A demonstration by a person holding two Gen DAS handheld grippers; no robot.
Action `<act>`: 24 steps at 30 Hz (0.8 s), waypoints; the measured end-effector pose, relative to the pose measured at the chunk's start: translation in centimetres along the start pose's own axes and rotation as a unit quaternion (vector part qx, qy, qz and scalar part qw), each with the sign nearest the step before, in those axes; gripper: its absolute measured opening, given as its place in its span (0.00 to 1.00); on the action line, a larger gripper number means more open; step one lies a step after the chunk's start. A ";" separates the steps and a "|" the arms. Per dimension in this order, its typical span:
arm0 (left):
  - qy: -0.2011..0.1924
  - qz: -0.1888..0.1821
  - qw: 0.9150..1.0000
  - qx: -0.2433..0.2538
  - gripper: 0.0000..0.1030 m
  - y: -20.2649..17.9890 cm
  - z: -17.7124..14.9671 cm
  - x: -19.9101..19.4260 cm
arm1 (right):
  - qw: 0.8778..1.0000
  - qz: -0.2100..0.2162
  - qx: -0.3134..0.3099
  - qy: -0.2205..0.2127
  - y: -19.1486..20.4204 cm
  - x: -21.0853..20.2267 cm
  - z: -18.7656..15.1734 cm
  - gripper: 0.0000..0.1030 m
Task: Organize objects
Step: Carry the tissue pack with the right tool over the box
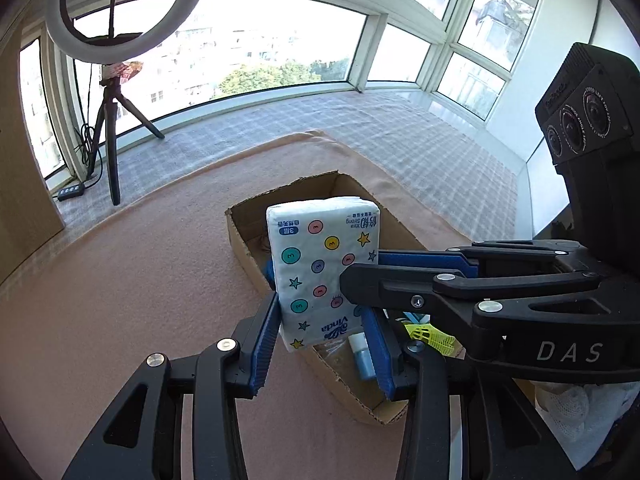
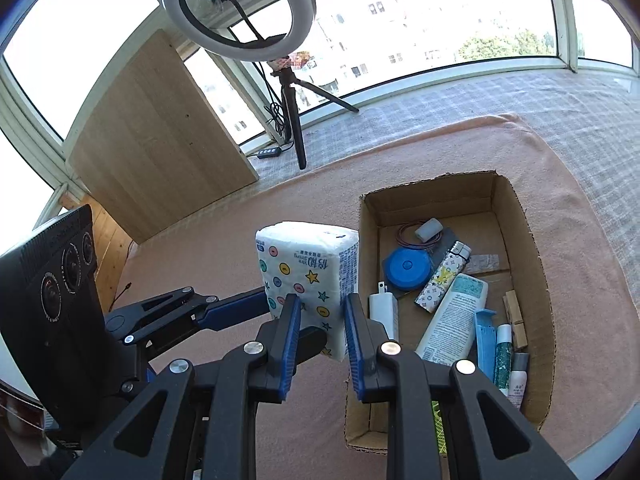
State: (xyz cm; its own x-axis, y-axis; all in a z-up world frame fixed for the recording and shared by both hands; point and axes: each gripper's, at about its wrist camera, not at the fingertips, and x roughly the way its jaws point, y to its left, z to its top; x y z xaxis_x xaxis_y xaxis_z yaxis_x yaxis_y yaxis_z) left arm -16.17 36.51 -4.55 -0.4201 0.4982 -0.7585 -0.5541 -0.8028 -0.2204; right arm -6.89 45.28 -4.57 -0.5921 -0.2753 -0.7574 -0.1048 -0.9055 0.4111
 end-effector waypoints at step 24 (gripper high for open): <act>0.030 0.009 0.999 0.022 0.44 -1.9 5.7 10.2 | 0.999 -0.032 0.022 0.005 -8.0 2.7 3.7 0.20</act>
State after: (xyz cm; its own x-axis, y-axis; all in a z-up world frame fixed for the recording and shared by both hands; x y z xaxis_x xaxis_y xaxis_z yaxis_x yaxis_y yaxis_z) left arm -23.47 45.00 -8.35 -0.3878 0.4621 -0.7975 -0.5782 -0.7958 -0.1800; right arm -10.60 52.92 -8.05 -0.5744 -0.2217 -0.7880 -0.1768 -0.9063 0.3838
